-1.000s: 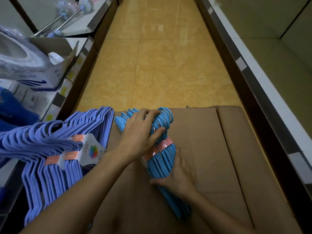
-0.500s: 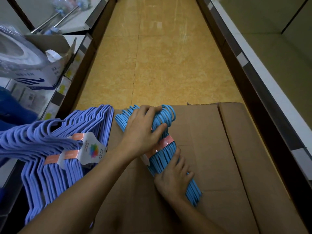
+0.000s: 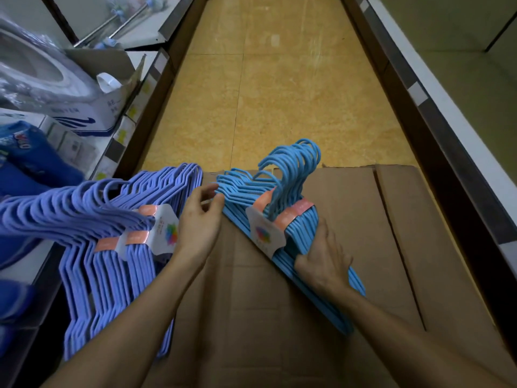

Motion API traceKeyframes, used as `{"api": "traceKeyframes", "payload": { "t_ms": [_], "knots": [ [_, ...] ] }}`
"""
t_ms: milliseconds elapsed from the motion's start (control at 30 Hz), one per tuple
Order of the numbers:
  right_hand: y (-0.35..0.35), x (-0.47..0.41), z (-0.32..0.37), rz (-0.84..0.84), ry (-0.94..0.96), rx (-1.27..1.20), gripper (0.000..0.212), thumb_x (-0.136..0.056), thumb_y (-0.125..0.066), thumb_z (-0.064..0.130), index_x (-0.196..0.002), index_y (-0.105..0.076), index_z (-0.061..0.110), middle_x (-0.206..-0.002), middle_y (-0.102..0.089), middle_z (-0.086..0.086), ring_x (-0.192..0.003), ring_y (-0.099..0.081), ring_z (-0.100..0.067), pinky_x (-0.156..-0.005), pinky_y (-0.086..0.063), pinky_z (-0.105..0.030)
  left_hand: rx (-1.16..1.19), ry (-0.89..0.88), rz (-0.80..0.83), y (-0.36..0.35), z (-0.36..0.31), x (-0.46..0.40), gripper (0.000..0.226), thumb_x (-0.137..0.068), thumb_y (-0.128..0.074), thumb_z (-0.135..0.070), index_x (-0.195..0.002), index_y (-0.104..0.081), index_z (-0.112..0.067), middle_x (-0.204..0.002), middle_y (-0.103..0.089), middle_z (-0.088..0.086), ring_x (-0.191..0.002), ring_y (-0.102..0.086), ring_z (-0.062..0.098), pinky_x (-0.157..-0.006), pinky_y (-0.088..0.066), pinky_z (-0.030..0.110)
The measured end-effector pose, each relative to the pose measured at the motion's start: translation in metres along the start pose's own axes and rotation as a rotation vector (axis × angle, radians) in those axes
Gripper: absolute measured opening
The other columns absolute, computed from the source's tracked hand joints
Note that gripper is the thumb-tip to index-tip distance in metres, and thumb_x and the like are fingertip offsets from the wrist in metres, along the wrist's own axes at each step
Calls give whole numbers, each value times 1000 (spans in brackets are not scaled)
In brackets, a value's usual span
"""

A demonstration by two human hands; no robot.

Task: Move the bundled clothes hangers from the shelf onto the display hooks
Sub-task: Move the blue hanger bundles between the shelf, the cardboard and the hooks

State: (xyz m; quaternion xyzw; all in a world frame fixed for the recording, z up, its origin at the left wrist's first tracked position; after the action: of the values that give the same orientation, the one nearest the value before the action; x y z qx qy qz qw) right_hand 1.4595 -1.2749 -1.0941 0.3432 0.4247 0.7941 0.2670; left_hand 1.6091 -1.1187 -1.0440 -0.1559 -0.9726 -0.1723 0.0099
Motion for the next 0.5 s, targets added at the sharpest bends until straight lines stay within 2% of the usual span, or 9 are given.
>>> {"api": "traceKeyframes", "payload": {
  "t_ms": [100,233,300,367,433,500],
  "knots": [
    [19,-5,2,19,30,-62,92,-78,-61,24,-154,-9,18,-144,-42,-9,-123,-48,-35,-105,-35,-58,53,145,-12,-4,10,-2,16,-97,-59,-27,-113,-55,-29,-106,-60,-16,-103,-61,7,-104,-47,42],
    [46,-12,10,22,95,-234,80,-67,-58,31,-141,-26,25,-121,-54,-4,-106,-57,-32,-93,-48,-55,142,315,30,-4,9,-4,42,-80,-65,-46,-116,-52,-29,-121,-63,2,-116,-60,20,-105,-47,45],
    [60,-13,15,46,126,-335,69,-71,-60,26,-134,-31,28,-107,-56,-1,-94,-60,-25,-83,-53,-46,240,386,54,-5,6,-3,54,-88,-67,-40,-133,-48,-18,-131,-58,9,-118,-59,24,-103,-48,41],
    [73,-13,19,73,161,-418,60,-80,-62,12,-130,-35,30,-96,-56,-1,-81,-58,-18,-67,-49,-33,351,464,88,-5,4,-2,65,-93,-66,-35,-145,-38,-7,-139,-52,16,-122,-56,31,-103,-48,40],
    [85,-11,24,101,192,-480,54,-81,-60,4,-123,-39,32,-86,-55,-2,-71,-54,-16,-59,-45,-29,488,516,139,-4,4,-4,74,-90,-69,-36,-149,-35,-5,-145,-45,27,-133,-46,40,-103,-47,39],
    [94,-8,27,137,206,-533,45,-80,-60,0,-113,-48,28,-81,-49,-4,-65,-48,-15,-54,-42,-26,634,512,176,0,-4,-5,69,-87,-72,-37,-144,-45,-10,-142,-53,19,-133,-49,32,-101,-48,35]
  ]
}}
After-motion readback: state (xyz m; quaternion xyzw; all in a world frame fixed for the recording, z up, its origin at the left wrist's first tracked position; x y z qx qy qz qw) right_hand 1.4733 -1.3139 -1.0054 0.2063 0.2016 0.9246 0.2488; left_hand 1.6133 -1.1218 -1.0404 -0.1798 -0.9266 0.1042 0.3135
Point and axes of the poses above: each hand's wrist, its own x-axis away from the middle knuckle, its own y-axis out of the back of the hand, z = x × y, the point moved 1 cm from there along -x, towards the middle knuckle
